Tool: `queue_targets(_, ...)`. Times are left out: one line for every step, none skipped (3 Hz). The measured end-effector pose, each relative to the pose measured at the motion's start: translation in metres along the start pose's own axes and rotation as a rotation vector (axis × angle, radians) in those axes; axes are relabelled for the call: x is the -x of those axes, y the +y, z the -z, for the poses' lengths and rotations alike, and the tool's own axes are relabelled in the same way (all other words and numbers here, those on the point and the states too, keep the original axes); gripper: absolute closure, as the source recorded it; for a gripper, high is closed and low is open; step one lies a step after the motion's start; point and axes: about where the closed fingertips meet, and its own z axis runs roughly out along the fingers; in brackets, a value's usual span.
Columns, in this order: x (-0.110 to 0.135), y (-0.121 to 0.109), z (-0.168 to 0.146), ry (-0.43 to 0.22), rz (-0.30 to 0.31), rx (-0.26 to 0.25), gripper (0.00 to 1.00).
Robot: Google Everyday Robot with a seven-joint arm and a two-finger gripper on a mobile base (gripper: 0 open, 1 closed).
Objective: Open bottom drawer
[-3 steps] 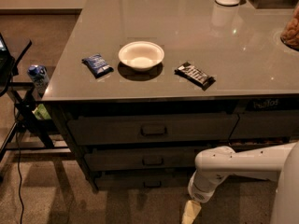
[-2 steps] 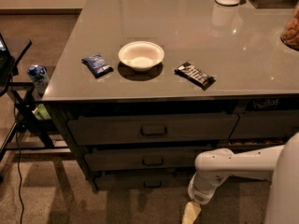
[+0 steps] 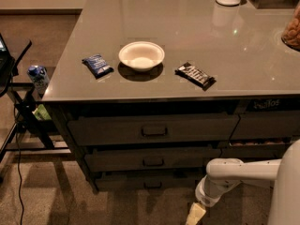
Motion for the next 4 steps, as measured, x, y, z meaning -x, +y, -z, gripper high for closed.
queue_targets(0.0, -0.014, -0.02, -0.018, -0.009, 0.001, 0.0)
queue_targets(0.001, -0.024, -0.039, -0.034, -0.028, 0.068, 0.0)
queue_targets(0.0, -0.023, -0.038, -0.022, -0.028, 0.091, 0.0)
queue_targets(0.012, -0.03, -0.052, -0.082, -0.03, 0.066, 0.0)
